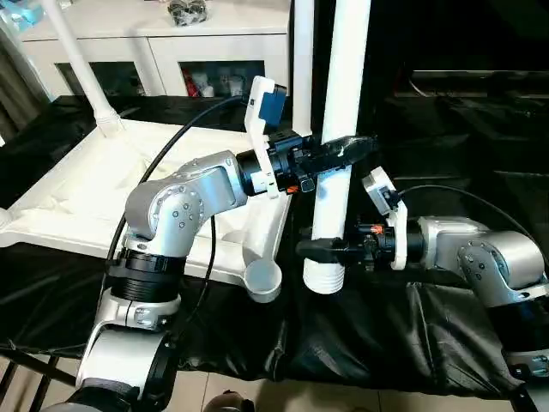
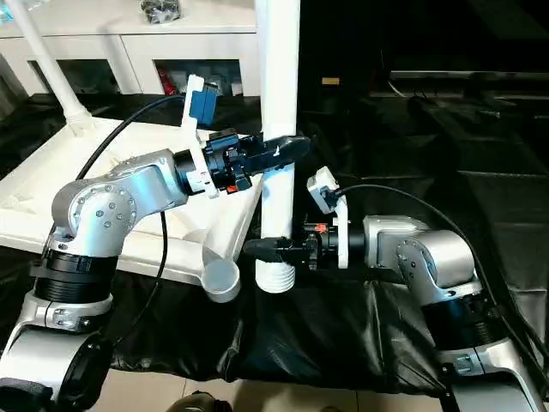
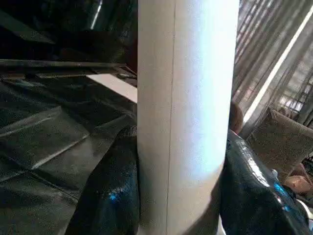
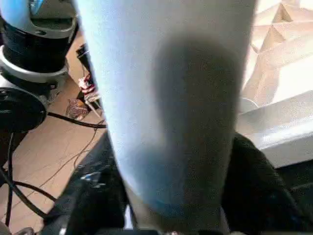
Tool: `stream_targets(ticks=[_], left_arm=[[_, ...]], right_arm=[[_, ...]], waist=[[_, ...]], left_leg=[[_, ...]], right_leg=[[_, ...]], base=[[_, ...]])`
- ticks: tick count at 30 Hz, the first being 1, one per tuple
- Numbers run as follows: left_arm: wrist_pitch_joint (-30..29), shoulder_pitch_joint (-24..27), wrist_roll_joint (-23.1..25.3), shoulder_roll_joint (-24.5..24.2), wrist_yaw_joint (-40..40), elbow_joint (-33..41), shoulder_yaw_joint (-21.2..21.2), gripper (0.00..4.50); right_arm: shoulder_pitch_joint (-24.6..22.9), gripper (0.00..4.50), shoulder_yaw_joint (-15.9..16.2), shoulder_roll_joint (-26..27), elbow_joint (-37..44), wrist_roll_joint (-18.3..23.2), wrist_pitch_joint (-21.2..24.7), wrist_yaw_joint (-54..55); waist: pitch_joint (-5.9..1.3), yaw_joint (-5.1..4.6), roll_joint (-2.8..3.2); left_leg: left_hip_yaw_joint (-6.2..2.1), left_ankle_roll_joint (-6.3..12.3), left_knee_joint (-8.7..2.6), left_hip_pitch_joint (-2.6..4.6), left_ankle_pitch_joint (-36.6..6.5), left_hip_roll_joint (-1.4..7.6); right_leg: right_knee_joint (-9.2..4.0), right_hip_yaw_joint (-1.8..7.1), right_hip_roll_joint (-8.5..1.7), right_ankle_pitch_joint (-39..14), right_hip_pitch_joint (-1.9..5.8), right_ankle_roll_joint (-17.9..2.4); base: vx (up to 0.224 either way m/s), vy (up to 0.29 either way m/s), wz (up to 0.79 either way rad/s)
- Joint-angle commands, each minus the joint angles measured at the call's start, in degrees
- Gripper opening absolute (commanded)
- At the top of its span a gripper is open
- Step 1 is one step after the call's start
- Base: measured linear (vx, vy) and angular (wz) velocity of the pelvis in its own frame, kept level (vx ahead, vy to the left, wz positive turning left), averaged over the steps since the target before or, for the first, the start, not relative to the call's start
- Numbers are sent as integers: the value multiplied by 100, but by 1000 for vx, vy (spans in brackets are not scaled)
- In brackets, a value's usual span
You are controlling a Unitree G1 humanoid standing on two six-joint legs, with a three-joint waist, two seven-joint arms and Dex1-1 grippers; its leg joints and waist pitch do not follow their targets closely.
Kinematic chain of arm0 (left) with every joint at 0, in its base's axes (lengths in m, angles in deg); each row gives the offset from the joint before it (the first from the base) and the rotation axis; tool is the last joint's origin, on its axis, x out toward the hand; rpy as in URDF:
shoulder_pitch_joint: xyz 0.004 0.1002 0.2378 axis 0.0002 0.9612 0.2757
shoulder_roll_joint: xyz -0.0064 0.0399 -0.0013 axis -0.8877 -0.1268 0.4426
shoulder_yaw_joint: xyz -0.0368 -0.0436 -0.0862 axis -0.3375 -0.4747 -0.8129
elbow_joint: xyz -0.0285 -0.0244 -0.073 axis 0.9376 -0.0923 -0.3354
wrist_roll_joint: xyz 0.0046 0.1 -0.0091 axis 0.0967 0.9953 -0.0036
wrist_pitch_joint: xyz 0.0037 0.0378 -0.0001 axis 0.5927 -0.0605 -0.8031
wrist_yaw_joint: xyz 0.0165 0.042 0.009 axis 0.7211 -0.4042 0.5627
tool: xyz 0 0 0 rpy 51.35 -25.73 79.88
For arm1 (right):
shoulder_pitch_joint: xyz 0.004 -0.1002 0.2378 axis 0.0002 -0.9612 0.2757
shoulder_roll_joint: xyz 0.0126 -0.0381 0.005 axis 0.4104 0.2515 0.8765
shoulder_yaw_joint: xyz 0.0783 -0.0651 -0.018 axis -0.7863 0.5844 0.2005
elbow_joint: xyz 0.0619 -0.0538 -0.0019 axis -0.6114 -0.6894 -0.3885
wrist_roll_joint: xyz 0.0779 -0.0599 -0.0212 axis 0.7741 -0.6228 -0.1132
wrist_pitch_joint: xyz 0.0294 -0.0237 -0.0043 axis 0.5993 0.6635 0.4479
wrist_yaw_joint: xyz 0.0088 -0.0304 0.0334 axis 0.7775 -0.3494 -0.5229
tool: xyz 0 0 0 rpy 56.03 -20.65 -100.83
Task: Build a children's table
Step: Pick table leg
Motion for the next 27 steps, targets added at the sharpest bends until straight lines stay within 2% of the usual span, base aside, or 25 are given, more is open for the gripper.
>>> stream_targets(ticks=[1,2,9,10,12,16,21,23,25,26,27], left_arm=[[-127,-139,-79,-15,-160,52,114,179],[-126,-148,-70,-17,-169,37,108,179],[-88,-164,-16,-31,-192,6,129,179],[-148,-202,-53,29,-77,-65,61,235],[-148,-202,-53,29,-77,-65,61,249],[342,-264,183,44,-17,-92,5,287],[731,-205,348,93,360,71,-215,289],[842,-62,432,39,422,229,-255,289],[651,328,517,-319,248,597,-111,289],[648,331,517,-322,247,600,-110,289],[618,559,556,-438,288,786,-136,289]], right_arm=[[30,222,-148,-48,-9,-85,-172,69],[35,209,-143,-45,-30,-118,-212,57],[-10,195,-66,-67,-32,-186,-273,-10],[-23,194,-74,-57,-24,-188,-293,-5],[-23,194,-74,-57,-24,-188,-293,-5],[-65,193,-251,159,-67,-244,-513,260],[-68,192,-692,543,-109,-169,-764,883],[-131,191,-827,603,7,-120,-783,1078],[-311,191,-1019,628,296,10,-755,1248],[-313,191,-1020,628,299,11,-754,1250],[-444,191,-1095,614,487,-2,-732,1335]], waist=[[-424,19,-111],[-422,18,-113],[-421,16,-115],[-423,17,-122],[-422,20,-116],[-422,17,-119],[-432,7,-94],[-427,7,-92],[-424,9,-110],[-427,11,-98],[-429,1,-103]], left_leg=[[-108,166,-419,105,-674,245],[-108,166,-421,106,-685,245],[-106,181,-420,106,-688,243],[-105,187,-419,108,-681,243],[-104,184,-419,110,-689,240],[-110,184,-425,102,-673,243],[-113,155,-427,104,-679,242],[-113,143,-440,106,-684,255],[-118,145,-452,109,-701,257],[-120,142,-461,110,-695,263],[-113,154,-454,105,-625,252]], right_leg=[[-414,188,-345,-925,313,-1365],[-416,188,-345,-936,312,-1364],[-420,189,-346,-930,313,-1373],[-420,190,-344,-930,311,-1370],[-423,190,-345,-972,310,-1363],[-430,187,-349,-943,310,-1348],[-416,182,-351,-867,310,-1363],[-418,185,-353,-847,309,-1333],[-412,186,-350,-891,307,-1297],[-403,190,-356,-892,308,-1273],[-402,189,-340,-862,303,-1229]], base=[[0,0,0],[0,0,0],[0,0,0],[0,0,0],[0,0,0],[0,0,0],[0,0,0],[0,0,0],[0,0,0],[0,0,0],[0,0,0]])
